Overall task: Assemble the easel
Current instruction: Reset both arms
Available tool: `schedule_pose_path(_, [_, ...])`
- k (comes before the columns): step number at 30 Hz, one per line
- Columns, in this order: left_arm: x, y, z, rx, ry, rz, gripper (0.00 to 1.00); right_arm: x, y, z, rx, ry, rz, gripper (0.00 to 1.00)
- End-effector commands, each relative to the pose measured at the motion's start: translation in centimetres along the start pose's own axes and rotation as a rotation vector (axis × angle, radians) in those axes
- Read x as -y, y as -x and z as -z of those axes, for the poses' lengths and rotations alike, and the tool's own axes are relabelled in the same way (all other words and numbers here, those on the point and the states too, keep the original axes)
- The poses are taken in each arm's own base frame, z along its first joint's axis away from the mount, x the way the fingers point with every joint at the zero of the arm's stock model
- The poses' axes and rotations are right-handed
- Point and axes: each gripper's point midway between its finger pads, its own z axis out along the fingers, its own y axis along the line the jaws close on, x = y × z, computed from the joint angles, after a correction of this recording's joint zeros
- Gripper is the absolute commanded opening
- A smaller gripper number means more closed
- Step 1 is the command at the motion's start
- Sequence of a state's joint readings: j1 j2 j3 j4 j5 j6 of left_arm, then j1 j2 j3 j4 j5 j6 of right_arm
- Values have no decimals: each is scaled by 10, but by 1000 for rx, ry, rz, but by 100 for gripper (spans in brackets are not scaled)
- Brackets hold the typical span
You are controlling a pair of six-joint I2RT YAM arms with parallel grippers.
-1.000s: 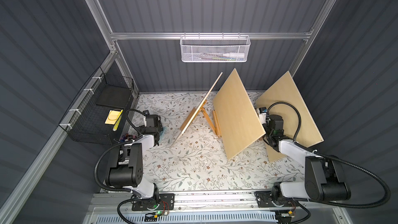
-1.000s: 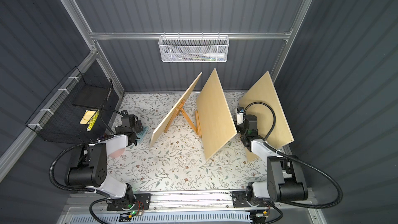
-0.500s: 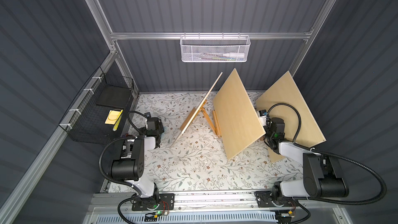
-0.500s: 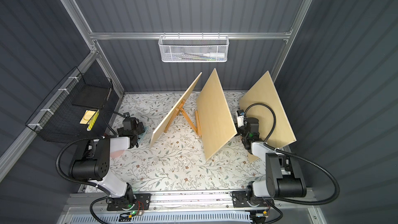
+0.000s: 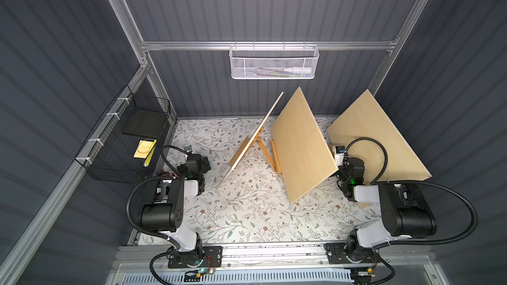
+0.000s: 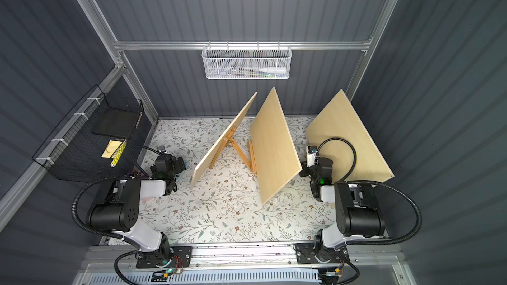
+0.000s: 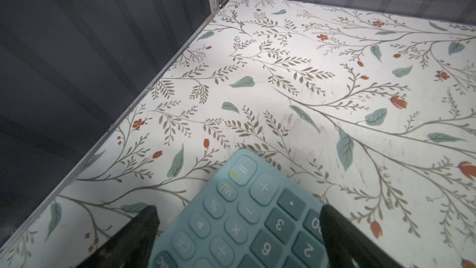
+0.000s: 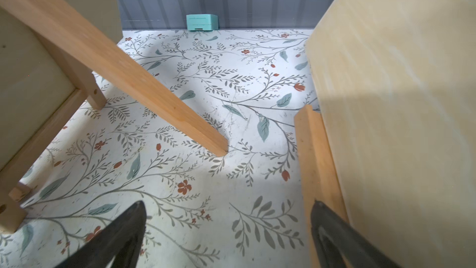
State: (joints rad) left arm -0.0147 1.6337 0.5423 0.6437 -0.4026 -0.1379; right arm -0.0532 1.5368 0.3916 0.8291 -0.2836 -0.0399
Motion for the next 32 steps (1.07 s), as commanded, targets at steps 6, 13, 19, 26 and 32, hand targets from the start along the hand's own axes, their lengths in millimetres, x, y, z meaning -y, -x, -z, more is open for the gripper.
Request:
schedule_pose_path(6, [33,-1,9,134,-74,-86,99,14,11,0,32,-75,-7,99])
schedule_pose_path(13, [31,-2,10,136,-61,-89,99,14,11,-1,31,-76,-8,99])
schedule_pose_path(19, [32,-1,10,147,-63,-93,99,15,11,-1,30,-76,-7,99])
schedule_pose_path(26, [32,0,10,149,-64,-95,99,15,11,-2,26,-79,-9,99])
schedule_pose_path(32, [32,0,10,149,-65,-94,99,16,11,-2,27,-80,-11,99])
